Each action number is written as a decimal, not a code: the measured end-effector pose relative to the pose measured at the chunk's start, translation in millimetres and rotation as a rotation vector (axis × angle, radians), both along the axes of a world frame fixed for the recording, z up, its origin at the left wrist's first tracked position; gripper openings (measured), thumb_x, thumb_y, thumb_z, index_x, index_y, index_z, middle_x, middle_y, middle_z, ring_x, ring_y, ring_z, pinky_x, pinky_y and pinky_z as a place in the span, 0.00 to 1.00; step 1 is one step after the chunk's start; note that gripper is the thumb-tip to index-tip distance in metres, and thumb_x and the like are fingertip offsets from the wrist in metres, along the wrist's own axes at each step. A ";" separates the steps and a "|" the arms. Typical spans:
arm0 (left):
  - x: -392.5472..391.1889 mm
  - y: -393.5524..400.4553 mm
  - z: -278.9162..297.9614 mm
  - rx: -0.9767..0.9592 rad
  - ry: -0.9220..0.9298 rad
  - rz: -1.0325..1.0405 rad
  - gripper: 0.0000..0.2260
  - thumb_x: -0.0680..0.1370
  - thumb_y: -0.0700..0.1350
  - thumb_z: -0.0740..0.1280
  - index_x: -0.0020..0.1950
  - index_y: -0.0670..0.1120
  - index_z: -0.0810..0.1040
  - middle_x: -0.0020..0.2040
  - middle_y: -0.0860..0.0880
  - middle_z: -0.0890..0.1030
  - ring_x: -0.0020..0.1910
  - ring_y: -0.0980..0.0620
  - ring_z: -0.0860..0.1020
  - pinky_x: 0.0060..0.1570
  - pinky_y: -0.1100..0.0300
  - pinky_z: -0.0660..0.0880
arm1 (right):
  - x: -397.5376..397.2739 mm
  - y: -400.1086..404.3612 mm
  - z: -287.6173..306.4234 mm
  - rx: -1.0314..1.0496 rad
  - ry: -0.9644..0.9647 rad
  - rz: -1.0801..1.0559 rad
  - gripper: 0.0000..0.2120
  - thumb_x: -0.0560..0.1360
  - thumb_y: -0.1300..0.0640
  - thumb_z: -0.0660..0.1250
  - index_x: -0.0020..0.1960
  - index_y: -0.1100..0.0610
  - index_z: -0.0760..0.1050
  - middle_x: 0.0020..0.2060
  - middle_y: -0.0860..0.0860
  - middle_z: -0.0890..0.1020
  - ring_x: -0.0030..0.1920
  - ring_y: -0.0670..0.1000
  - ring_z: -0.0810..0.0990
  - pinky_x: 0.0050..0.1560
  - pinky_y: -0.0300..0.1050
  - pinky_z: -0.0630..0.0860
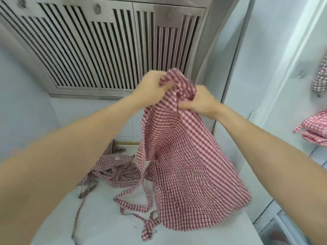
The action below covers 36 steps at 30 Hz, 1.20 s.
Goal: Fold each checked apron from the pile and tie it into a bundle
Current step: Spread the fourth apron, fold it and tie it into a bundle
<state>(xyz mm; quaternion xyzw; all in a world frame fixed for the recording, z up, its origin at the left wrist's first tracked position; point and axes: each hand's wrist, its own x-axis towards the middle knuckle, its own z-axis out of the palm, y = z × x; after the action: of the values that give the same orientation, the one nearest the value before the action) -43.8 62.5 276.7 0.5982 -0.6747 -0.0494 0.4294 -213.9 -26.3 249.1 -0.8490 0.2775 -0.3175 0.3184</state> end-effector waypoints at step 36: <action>15.2 -4.1 -7.9 0.177 1.232 -0.022 0.22 0.86 0.48 0.54 0.80 0.51 0.55 0.63 0.41 0.75 0.46 0.45 0.81 0.43 0.47 0.82 | 89.5 70.2 -91.6 0.246 -0.275 -0.294 0.25 0.72 0.53 0.75 0.63 0.57 0.67 0.51 0.45 0.77 0.51 0.50 0.80 0.49 0.43 0.76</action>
<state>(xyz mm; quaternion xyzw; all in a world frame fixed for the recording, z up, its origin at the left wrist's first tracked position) -28.6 58.4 268.9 0.4865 -0.3024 -0.4457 0.6879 -124.4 43.9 157.5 -0.7030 0.3887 -0.4370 0.4047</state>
